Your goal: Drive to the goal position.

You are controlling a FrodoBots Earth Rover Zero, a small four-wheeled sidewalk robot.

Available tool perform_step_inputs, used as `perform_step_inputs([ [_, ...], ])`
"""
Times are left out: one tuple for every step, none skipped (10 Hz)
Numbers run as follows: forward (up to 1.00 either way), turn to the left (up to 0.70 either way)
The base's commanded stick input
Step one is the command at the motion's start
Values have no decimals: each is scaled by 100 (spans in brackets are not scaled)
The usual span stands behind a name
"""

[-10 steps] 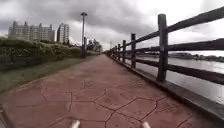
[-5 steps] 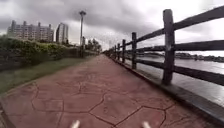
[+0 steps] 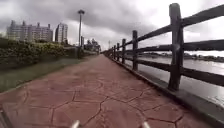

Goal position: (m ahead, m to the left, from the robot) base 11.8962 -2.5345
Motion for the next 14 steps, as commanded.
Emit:
perform_step_inputs([
  [50,0],
  [50,0],
  [50,0],
  [50,3],
  [50,29],
  [50,50],
  [50,50],
  [50,50],
  [50,45],
  [50,26],
  [50,4],
  [50,0],
  [50,0],
  [50,0],
])
